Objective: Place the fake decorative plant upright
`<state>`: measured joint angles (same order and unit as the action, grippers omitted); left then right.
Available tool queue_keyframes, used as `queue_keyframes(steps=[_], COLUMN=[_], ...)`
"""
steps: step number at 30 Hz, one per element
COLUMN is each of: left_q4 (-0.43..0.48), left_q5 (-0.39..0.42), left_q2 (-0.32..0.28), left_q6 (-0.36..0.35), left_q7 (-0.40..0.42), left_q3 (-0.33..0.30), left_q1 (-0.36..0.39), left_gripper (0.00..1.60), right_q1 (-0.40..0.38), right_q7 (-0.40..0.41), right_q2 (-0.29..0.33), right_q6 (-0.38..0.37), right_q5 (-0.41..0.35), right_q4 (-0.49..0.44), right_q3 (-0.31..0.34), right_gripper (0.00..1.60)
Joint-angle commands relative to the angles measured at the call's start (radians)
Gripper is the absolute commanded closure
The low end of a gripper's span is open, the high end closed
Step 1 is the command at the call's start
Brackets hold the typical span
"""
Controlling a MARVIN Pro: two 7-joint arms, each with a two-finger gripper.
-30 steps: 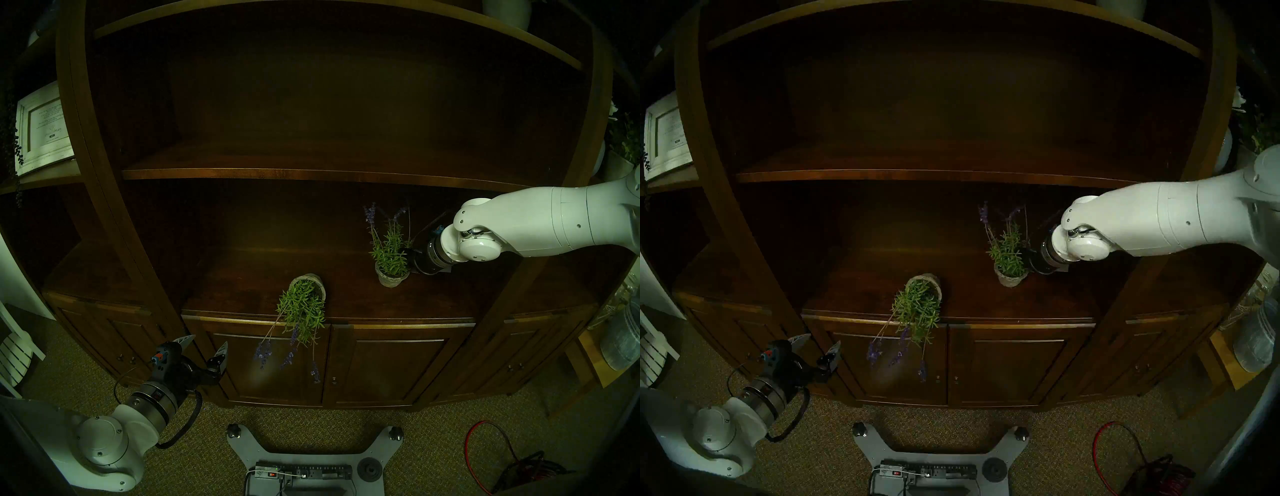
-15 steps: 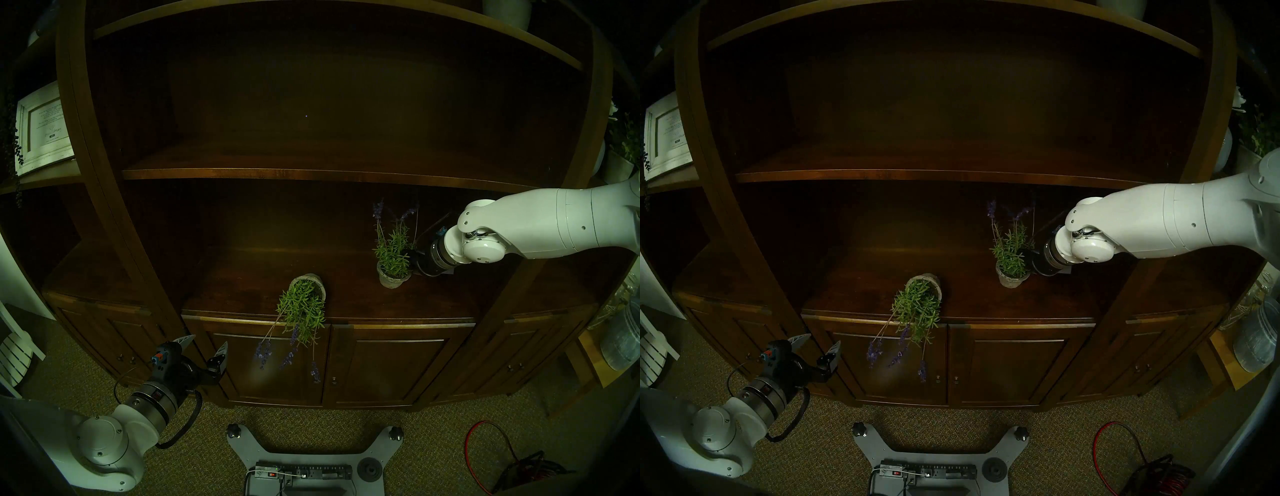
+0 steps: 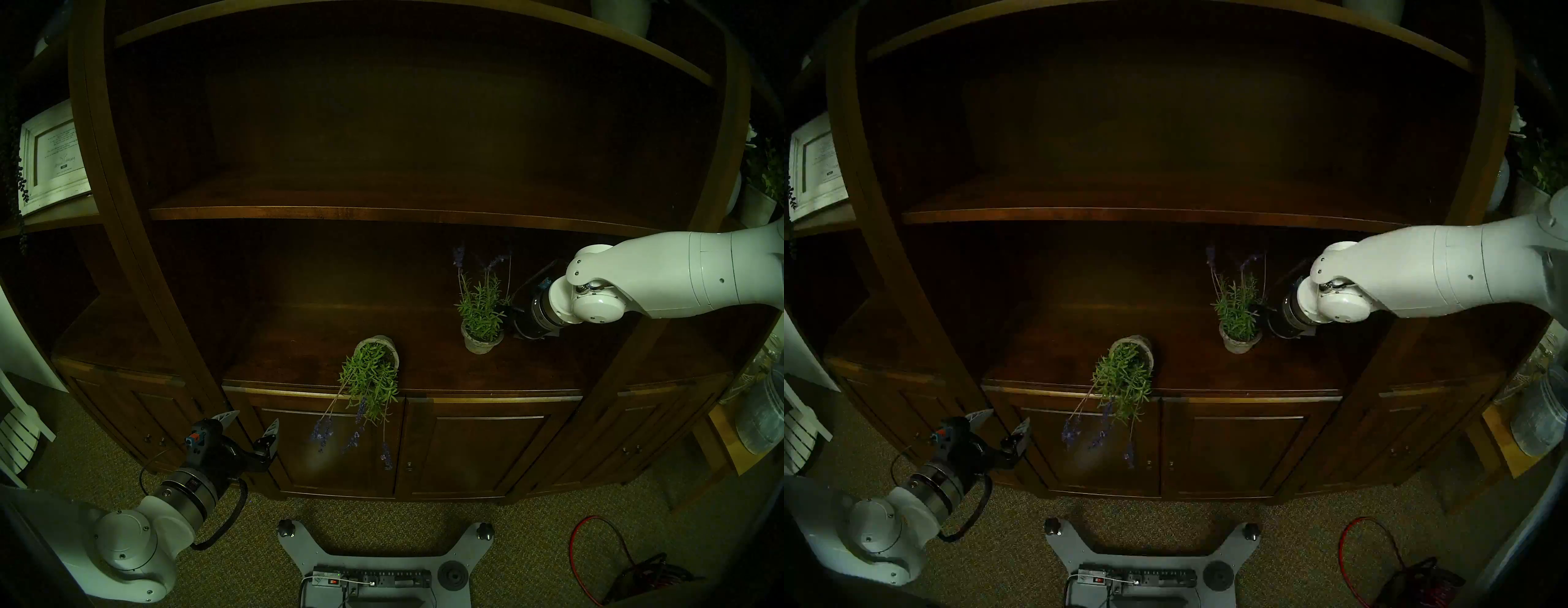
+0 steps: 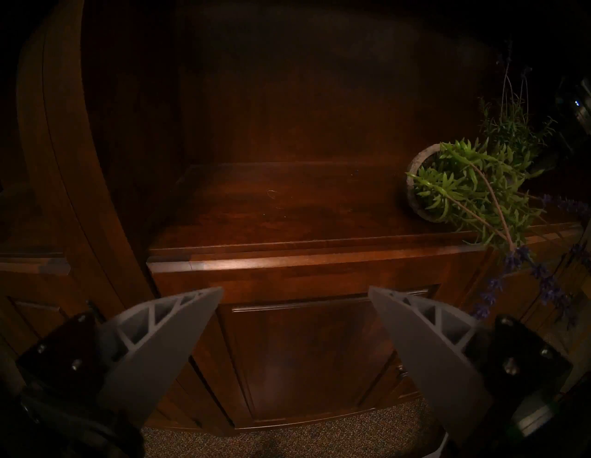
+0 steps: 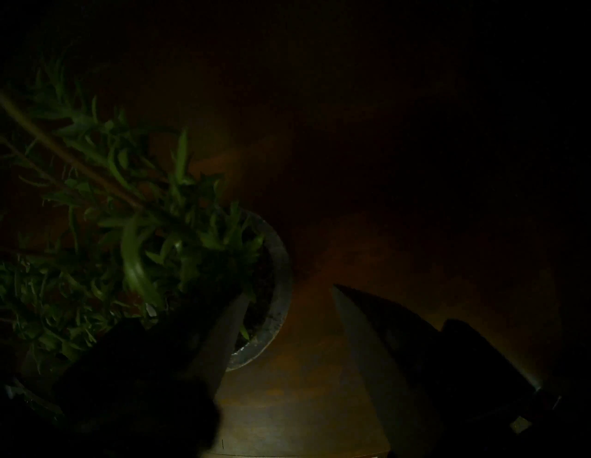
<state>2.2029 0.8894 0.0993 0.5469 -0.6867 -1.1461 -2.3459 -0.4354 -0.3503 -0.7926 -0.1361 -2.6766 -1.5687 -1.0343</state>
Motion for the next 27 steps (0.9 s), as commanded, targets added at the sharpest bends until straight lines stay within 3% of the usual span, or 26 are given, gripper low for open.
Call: queue_keyframes(steps=[1,17,27], left_q4=[0.008,0.008,0.008], left_q5=[-0.001,-0.001,-0.001], left_q2=[0.001,0.001,0.001], left_q6=[0.006,0.006,0.006], left_q7=[-0.001,-0.001,-0.001], left_q3=[-0.010,-0.010,-0.010], left_q1=[0.010,0.010,0.010], left_gripper=[0.00,0.00,0.00], right_q1=[-0.046,-0.089,-0.167], right_q7=[-0.003,-0.018,-0.037], right_q2=[0.007,0.051,0.131], right_q6=[0.008,0.014,0.019], right_q5=[0.004,0.025,0.053], right_q4=[0.000,-0.038,-0.119], right_q3=[0.017,-0.006,-0.023], right_gripper=[0.48,0.51,0.49])
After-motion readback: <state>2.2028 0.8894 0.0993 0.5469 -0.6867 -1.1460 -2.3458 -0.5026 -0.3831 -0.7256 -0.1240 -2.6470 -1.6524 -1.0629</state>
